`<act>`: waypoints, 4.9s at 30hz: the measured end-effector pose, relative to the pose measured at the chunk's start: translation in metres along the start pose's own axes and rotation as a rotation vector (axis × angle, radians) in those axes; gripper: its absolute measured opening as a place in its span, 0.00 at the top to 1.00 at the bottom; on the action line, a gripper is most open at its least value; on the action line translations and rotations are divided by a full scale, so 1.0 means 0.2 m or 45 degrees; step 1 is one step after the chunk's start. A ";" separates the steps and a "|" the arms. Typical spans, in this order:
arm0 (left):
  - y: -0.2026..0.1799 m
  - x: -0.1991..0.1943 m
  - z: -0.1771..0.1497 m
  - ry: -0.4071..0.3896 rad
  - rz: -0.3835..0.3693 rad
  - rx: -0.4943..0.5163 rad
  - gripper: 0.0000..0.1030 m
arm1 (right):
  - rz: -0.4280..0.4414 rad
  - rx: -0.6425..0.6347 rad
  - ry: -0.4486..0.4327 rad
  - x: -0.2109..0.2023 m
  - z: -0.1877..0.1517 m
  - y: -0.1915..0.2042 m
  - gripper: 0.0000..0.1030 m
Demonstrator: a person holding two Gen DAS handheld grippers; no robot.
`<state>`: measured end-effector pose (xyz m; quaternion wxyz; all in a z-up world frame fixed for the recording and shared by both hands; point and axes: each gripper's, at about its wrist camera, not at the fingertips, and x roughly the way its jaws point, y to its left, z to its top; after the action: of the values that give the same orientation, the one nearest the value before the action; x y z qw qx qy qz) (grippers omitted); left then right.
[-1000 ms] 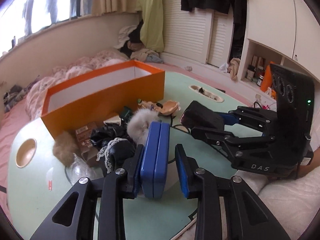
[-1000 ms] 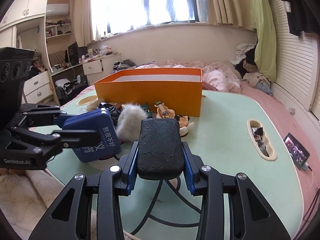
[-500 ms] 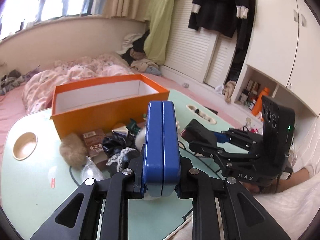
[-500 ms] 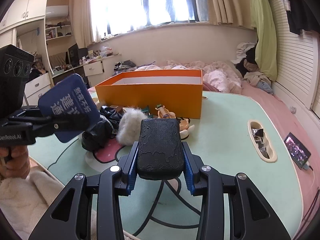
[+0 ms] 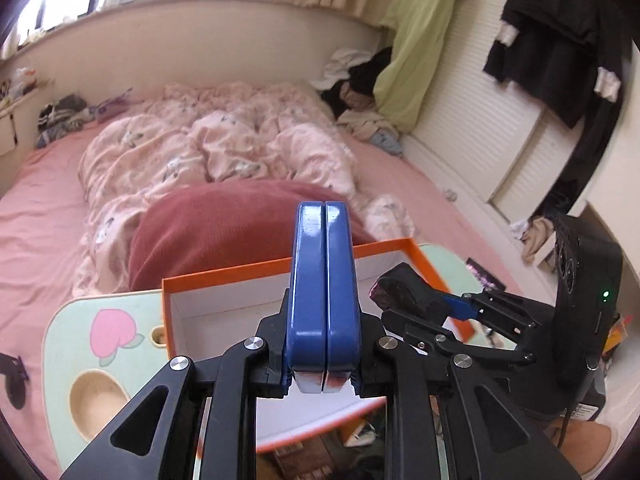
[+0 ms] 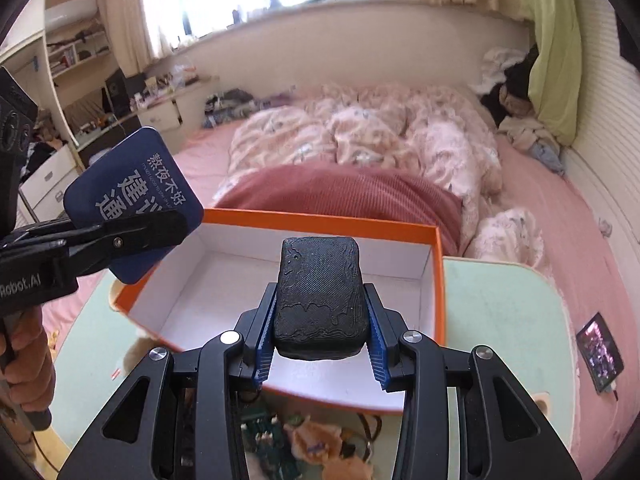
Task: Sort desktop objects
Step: 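Lower the black case and blue tin into the orange box and open both tools, then grasp the white fluffy ball from the pile with the right tool, then grasp the clear plastic bag with the left tool while the right tool holds the white ball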
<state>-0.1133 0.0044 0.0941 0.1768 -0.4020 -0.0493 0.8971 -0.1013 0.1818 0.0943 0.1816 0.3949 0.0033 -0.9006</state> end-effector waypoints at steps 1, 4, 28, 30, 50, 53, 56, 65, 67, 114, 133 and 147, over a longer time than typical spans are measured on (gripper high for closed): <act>0.02 0.07 0.03 0.038 0.037 -0.002 0.80 | -0.002 0.027 0.048 0.07 0.03 -0.02 0.61; 0.05 0.23 0.02 0.137 0.108 0.004 0.80 | -0.095 -0.024 0.109 0.18 0.07 -0.03 0.60; -0.03 -0.32 -0.79 -0.056 0.008 0.005 0.19 | 0.032 -0.035 -0.018 -0.41 -0.62 0.01 0.23; -0.07 -0.32 -0.90 -0.047 0.080 0.046 0.19 | -0.035 -0.029 -0.014 -0.39 -0.69 0.03 0.23; -0.06 -0.23 -1.02 0.014 0.331 0.087 0.00 | -0.140 -0.118 0.055 -0.26 -0.79 0.09 0.00; -0.06 -0.23 -1.02 0.014 0.330 0.087 0.00 | -0.143 -0.120 0.055 -0.26 -0.79 0.10 0.00; -0.06 -0.23 -1.02 0.014 0.329 0.087 0.00 | -0.142 -0.121 0.054 -0.26 -0.79 0.10 0.00; -0.06 -0.23 -1.02 0.014 0.329 0.087 0.00 | -0.140 -0.122 0.050 -0.27 -0.78 0.09 0.00; -0.06 -0.23 -1.02 0.014 0.329 0.087 0.00 | -0.139 -0.122 0.047 -0.27 -0.78 0.09 0.00; 0.12 -0.37 -0.94 -0.171 0.222 -0.167 0.09 | 0.094 0.036 -0.431 -0.47 -0.68 0.11 0.73; 0.03 -0.24 -0.94 -0.094 -0.005 -0.084 0.67 | 0.102 0.038 -0.394 -0.45 -0.68 0.10 0.73; -0.01 -0.43 -0.98 -0.315 0.074 -0.050 0.67 | 0.095 0.019 -0.405 -0.45 -0.68 0.12 0.73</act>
<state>0.0857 -0.0346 0.0234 0.1352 -0.2929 -0.0767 0.9434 0.0588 0.2097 0.0692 0.2104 0.2486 -0.0469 -0.9443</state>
